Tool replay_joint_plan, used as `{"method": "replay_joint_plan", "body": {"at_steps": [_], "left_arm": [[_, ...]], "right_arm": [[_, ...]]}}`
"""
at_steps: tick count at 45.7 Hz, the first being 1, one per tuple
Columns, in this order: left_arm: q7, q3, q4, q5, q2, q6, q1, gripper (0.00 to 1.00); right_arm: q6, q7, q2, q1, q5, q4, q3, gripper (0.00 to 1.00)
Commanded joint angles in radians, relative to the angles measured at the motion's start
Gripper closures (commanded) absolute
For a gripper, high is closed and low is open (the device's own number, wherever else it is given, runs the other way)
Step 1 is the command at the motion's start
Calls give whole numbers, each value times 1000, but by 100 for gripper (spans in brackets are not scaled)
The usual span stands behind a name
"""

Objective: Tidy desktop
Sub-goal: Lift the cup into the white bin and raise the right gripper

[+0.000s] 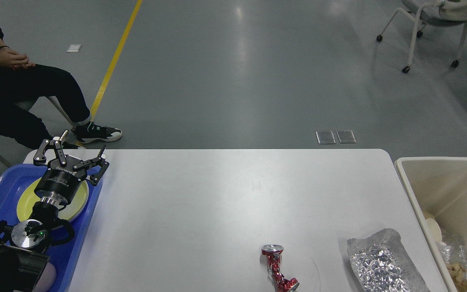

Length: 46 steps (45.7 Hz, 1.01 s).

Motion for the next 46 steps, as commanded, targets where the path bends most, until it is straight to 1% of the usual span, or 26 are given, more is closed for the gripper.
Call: {"method": "replay_joint_plan", "body": {"at_steps": [1, 3, 8, 13, 18, 25, 30, 33, 35, 39, 43, 46], "left_arm": [[0, 0, 0, 0, 0, 0, -1, 3], [0, 0, 0, 0, 0, 0, 0, 3], [0, 0, 0, 0, 0, 0, -1, 3], [0, 0, 0, 0, 0, 0, 0, 4], [0, 0, 0, 0, 0, 0, -1, 3], [0, 0, 0, 0, 0, 0, 0, 3], [0, 0, 0, 0, 0, 0, -1, 4], [0, 0, 0, 0, 0, 0, 0, 4], [0, 0, 0, -1, 0, 0, 0, 4], [0, 0, 0, 0, 0, 0, -1, 3], [0, 0, 0, 0, 0, 0, 0, 4], [0, 0, 0, 0, 0, 0, 0, 3]], "right_arm": [[-13, 0, 22, -66, 3, -31, 33, 9], [-14, 0, 23, -66, 3, -31, 37, 0], [-13, 0, 33, -66, 7, -27, 42, 0], [3, 0, 83, -35, 12, -17, 25, 0], [17, 8, 111, 54, 12, 1, -44, 0], [50, 9, 212, 195, 15, 65, -159, 0], [139, 9, 282, 328, 17, 136, -213, 0], [239, 9, 328, 419, 17, 196, -245, 0], [325, 9, 359, 497, 17, 251, -256, 0], [432, 9, 376, 630, 17, 358, -254, 0], [481, 9, 378, 773, 17, 490, -257, 0], [494, 9, 378, 880, 15, 600, -266, 0]]}}
